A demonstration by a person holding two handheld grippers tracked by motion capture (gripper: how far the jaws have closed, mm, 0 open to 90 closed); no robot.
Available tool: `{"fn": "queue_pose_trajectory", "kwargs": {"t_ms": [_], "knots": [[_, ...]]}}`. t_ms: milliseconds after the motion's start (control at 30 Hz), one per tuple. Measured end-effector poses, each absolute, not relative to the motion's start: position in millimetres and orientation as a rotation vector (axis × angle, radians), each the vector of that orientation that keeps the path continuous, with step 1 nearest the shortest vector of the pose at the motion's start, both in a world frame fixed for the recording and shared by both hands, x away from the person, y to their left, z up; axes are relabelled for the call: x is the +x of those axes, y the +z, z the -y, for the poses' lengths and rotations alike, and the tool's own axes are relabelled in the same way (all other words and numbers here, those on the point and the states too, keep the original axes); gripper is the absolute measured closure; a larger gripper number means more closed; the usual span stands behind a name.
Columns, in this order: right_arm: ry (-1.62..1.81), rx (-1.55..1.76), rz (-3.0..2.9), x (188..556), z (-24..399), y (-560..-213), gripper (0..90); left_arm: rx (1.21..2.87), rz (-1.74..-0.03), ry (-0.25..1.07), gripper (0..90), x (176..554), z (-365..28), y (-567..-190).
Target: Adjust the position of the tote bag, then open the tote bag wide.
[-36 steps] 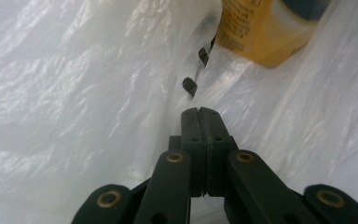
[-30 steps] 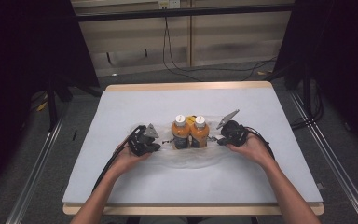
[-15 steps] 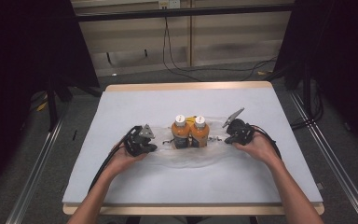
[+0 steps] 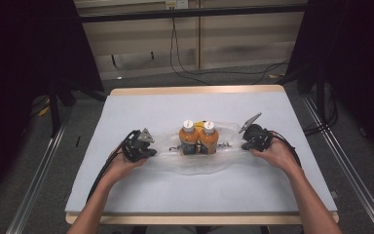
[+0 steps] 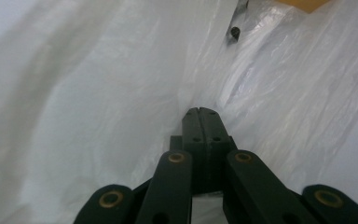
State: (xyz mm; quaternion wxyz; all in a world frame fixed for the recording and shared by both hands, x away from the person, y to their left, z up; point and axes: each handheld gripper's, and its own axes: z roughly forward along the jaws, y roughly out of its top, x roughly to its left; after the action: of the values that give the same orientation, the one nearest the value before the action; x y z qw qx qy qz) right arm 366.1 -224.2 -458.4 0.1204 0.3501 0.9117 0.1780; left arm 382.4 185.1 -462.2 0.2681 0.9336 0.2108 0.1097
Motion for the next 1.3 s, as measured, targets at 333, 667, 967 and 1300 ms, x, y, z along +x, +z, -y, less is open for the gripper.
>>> {"fn": "queue_pose_trajectory", "kwargs": {"t_ms": [333,667,967,1300], "knots": [[0.439,1.041,-2.628,361.4,234.3,-457.5,90.0,2.544,-0.575,0.330,90.0,383.2,-189.0,-463.6],[0.442,1.054,-2.614,360.8,241.6,-457.7,90.0,2.530,-0.607,0.336,90.0,384.3,-202.9,-464.7],[0.382,1.056,-2.596,359.3,247.5,-457.9,90.0,2.499,-0.644,0.290,90.0,387.8,-214.6,-465.2],[0.638,1.134,-2.567,358.6,261.7,-453.4,90.0,2.412,-0.638,0.212,90.0,387.1,-212.2,-462.0]]}}
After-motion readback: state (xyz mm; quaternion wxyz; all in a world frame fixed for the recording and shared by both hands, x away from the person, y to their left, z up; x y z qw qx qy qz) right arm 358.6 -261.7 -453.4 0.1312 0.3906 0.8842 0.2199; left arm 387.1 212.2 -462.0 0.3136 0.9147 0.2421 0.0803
